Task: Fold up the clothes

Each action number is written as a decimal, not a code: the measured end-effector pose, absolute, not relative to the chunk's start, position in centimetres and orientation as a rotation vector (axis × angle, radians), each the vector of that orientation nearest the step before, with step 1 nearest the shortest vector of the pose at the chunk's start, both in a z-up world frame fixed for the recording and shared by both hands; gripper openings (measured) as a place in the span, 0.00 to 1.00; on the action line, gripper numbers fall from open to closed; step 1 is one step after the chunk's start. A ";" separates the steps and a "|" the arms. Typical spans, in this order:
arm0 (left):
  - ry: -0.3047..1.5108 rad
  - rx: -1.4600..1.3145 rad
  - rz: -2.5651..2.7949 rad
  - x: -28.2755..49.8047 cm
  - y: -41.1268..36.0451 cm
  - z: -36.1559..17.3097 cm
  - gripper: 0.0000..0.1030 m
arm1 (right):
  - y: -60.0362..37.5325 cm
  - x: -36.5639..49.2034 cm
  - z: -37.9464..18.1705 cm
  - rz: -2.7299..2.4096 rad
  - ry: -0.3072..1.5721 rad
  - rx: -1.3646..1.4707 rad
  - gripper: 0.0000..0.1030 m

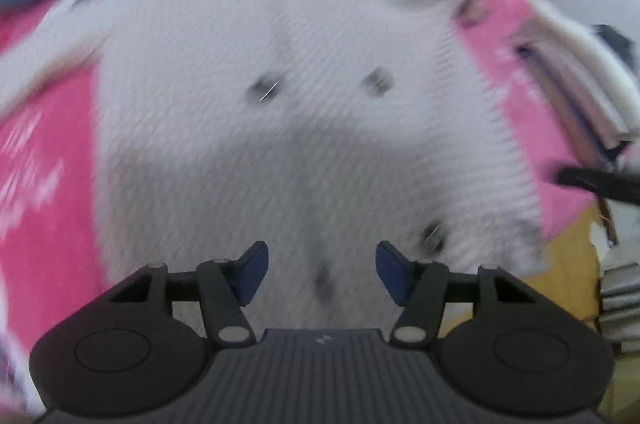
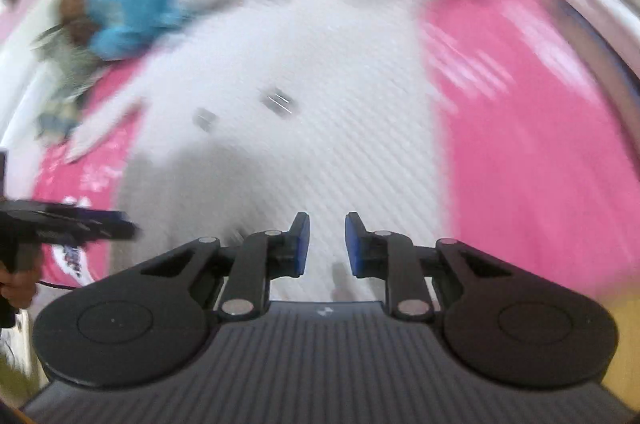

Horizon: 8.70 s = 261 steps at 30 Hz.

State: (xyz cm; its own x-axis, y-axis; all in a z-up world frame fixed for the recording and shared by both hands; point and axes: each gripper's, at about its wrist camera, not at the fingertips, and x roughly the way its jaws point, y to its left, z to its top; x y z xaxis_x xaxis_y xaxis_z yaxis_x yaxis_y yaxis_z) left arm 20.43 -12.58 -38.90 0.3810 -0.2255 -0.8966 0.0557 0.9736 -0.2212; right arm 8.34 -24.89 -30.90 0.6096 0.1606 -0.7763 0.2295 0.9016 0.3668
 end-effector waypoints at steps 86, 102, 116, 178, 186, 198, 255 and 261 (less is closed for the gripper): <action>0.902 -0.820 -0.013 38.4 -11.6 -41.9 0.64 | -50.7 41.6 -31.6 0.137 1.074 1.163 0.11; 1.026 -0.636 -0.042 41.2 -16.5 -44.6 0.64 | -44.1 29.8 -32.2 0.136 0.918 0.786 0.67; 1.020 -0.658 0.019 41.5 -16.0 -44.3 0.64 | -45.4 30.0 -36.4 0.002 0.950 0.878 0.04; 1.003 -0.796 0.321 29.6 2.2 -28.4 0.66 | -39.6 36.0 -27.3 0.472 1.068 1.244 0.37; 1.057 -0.753 0.296 30.0 4.2 -30.7 0.66 | -31.2 33.3 -27.2 0.433 1.052 0.975 0.47; 1.172 -0.572 0.028 37.9 -1.2 -36.7 0.71 | -38.2 23.0 -31.0 -0.085 1.105 0.805 0.46; 1.112 -0.403 0.511 39.3 3.8 -40.6 0.25 | -39.7 23.3 -39.0 -0.183 1.100 0.555 0.08; 1.046 -0.338 0.540 37.5 3.2 -35.8 0.47 | -40.7 23.3 -35.5 -0.097 1.091 0.440 0.24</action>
State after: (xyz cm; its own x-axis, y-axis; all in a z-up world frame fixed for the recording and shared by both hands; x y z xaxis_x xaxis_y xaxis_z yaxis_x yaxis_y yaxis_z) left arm 37.49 3.18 -35.77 0.3895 0.2592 -0.8838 -0.5706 0.8212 -0.0106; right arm 23.27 -40.69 -35.47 0.4663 0.1373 -0.8739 0.2893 0.9099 0.2973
